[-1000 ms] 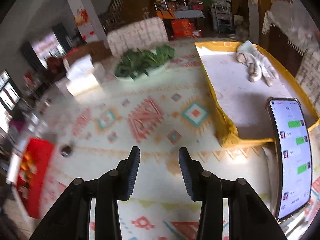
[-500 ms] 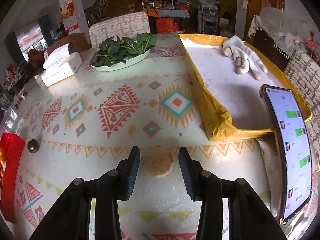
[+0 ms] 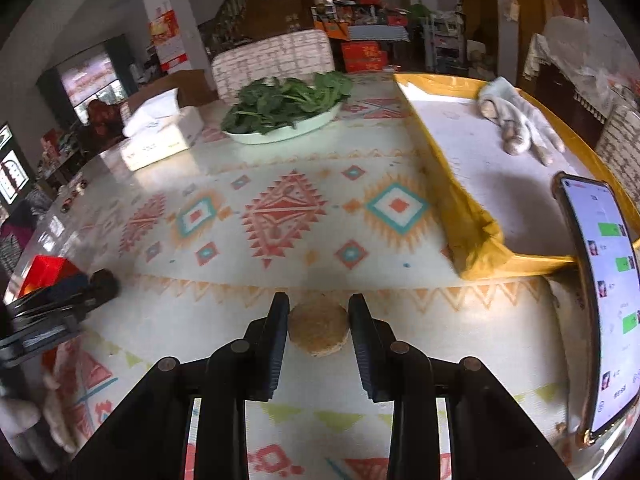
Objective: Organize fruits
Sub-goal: 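Grasp a yam chunk with the right tool while the left tool grasps a dark chestnut, then carry the yam chunk and chestnut into the red tray and open both tools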
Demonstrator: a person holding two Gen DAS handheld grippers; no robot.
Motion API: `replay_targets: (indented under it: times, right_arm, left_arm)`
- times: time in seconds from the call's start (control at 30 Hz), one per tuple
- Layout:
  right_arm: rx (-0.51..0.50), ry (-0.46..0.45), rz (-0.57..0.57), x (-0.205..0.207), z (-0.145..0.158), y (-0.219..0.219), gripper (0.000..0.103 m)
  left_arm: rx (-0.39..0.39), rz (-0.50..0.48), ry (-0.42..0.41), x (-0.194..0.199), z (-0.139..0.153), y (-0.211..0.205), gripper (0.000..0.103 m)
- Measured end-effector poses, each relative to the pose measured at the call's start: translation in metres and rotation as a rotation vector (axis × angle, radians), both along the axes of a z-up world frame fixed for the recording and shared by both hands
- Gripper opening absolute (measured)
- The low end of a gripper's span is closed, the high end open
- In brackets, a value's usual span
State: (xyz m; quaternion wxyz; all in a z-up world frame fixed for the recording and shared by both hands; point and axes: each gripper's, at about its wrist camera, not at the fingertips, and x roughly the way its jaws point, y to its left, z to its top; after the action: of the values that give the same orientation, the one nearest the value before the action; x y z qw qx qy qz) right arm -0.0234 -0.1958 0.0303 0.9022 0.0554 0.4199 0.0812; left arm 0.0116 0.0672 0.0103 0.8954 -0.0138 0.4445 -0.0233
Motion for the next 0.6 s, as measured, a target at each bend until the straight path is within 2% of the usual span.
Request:
replay_targets:
  times: [0.03, 0.07, 0.17, 0.27, 0.47, 0.6]
  right_arm:
    - [0.002, -0.006, 0.014, -0.001, 0.001, 0.003, 0.034]
    - [0.002, -0.010, 0.022, -0.002, 0.001, 0.005, 0.034]
    - [-0.001, -0.020, 0.042, -0.005, 0.002, 0.011, 0.034]
    - [0.008, -0.024, 0.055, -0.005, 0.002, 0.013, 0.034]
    - [0.168, -0.021, 0.102, -0.007, 0.004, 0.004, 0.034]
    - [0.230, -0.034, 0.127, -0.011, 0.009, 0.008, 0.034]
  left_arm:
    - [0.007, -0.002, -0.001, 0.001, 0.001, -0.001, 0.030]
    - [0.021, -0.001, -0.003, 0.000, 0.002, -0.002, 0.025]
    - [0.011, 0.001, -0.008, -0.004, 0.003, -0.002, 0.025]
    - [-0.055, 0.003, -0.023, -0.017, 0.011, 0.006, 0.025]
    - [-0.170, 0.020, -0.130, -0.073, 0.051, 0.040, 0.025]
    - [-0.215, 0.088, -0.190, -0.113, 0.069, 0.085, 0.025]
